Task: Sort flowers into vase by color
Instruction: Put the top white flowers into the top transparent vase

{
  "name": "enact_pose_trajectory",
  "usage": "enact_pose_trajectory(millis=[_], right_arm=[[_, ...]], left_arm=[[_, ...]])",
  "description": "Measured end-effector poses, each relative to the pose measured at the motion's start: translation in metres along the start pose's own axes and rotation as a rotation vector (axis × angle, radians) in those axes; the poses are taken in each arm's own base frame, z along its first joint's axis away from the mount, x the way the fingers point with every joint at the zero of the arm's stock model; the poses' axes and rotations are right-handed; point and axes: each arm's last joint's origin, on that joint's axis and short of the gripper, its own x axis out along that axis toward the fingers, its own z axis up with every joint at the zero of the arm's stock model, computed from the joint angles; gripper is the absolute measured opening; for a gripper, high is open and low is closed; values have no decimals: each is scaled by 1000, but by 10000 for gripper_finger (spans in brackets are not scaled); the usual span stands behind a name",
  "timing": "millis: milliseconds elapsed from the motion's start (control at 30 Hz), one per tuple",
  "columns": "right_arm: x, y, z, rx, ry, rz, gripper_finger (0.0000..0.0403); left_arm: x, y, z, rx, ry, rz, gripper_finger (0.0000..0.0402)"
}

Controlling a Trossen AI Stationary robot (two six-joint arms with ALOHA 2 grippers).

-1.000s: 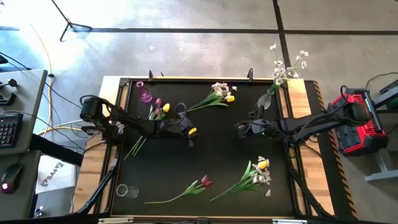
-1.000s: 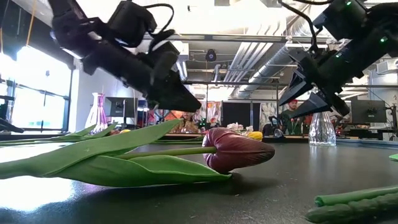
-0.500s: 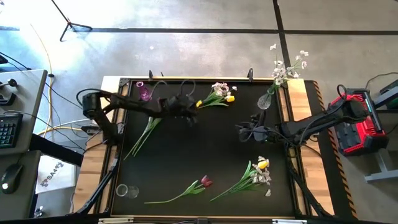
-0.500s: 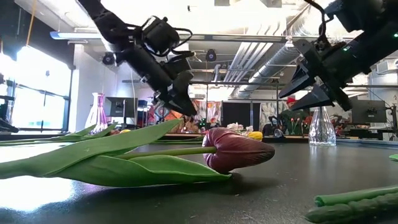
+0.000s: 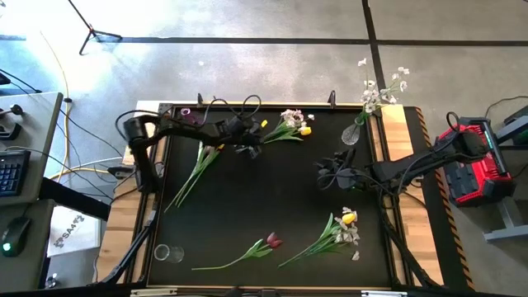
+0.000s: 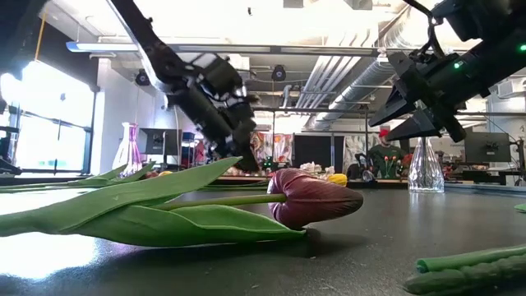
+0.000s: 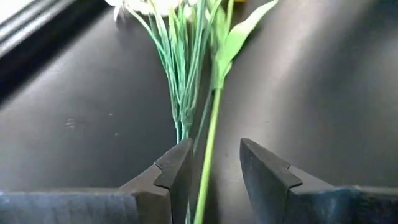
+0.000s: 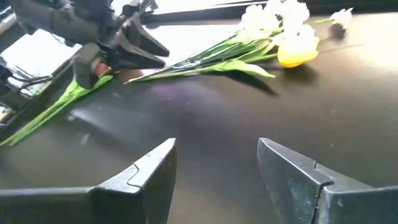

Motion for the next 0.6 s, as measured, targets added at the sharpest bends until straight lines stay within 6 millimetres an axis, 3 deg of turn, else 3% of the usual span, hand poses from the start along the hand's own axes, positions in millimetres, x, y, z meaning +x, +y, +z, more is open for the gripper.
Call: enact_pose_trajectory(millis=[200, 333, 600], right_arm=[[3, -2, 2, -22, 26, -2, 212], [3, -3, 2, -22, 28, -5, 212], [3, -2, 2, -24, 33, -2, 212]], left_arm=[[28, 6, 6, -1, 139, 29, 119], [27, 8, 12, -4, 184, 107, 110], [27, 9, 18, -18, 188, 112, 50]])
